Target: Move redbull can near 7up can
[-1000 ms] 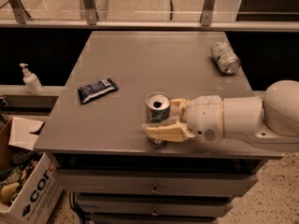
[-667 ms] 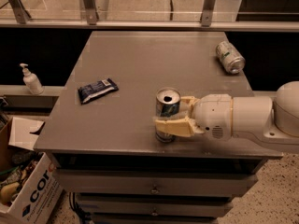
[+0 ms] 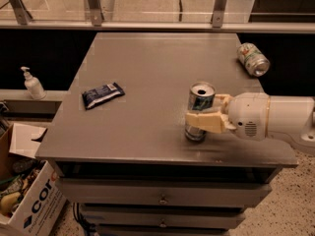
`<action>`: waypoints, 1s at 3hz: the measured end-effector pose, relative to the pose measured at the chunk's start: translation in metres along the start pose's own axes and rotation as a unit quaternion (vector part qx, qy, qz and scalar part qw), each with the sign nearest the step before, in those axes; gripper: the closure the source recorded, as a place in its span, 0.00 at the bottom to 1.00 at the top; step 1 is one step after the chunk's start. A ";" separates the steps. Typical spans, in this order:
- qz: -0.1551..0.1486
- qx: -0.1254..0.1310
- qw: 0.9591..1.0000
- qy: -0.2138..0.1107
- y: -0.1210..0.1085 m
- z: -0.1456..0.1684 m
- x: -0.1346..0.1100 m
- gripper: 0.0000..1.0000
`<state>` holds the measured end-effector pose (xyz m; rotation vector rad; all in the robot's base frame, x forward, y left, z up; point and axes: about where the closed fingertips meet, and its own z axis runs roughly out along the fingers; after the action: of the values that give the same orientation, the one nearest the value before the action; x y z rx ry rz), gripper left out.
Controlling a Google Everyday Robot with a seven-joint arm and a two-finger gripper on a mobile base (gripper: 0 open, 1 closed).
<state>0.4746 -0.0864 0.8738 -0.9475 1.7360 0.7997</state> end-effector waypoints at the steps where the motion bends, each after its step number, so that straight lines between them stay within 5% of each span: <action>1: 0.026 0.036 0.999 -0.009 -0.030 -0.022 -0.003 1.00; 3: 0.051 0.078 0.995 -0.026 -0.065 -0.052 -0.012 1.00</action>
Offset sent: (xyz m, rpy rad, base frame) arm 0.0454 -0.0952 0.0258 0.0697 0.0301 -0.2358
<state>0.5115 -0.1583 0.8956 -0.7329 1.7846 0.7364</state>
